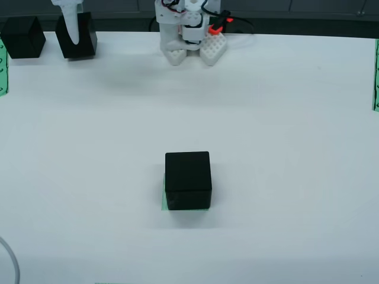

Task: Stack 3 Blocks on the chosen place.

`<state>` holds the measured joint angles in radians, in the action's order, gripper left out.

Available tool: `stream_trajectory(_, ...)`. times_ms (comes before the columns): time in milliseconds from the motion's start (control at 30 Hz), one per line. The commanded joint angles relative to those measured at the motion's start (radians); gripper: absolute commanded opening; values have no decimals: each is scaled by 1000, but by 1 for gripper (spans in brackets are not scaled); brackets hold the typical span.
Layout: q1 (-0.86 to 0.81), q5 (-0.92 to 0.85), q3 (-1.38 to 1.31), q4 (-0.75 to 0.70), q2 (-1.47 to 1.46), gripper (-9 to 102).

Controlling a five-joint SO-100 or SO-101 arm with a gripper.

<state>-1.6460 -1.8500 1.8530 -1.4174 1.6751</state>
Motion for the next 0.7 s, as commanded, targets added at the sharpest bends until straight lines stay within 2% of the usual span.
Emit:
stream_trajectory(0,35,28,-92,-57,60,22)
stream_trajectory(267,264,314,-296,-135,64,22)
stream_trajectory(667,790,885,-545,-155,64,22)
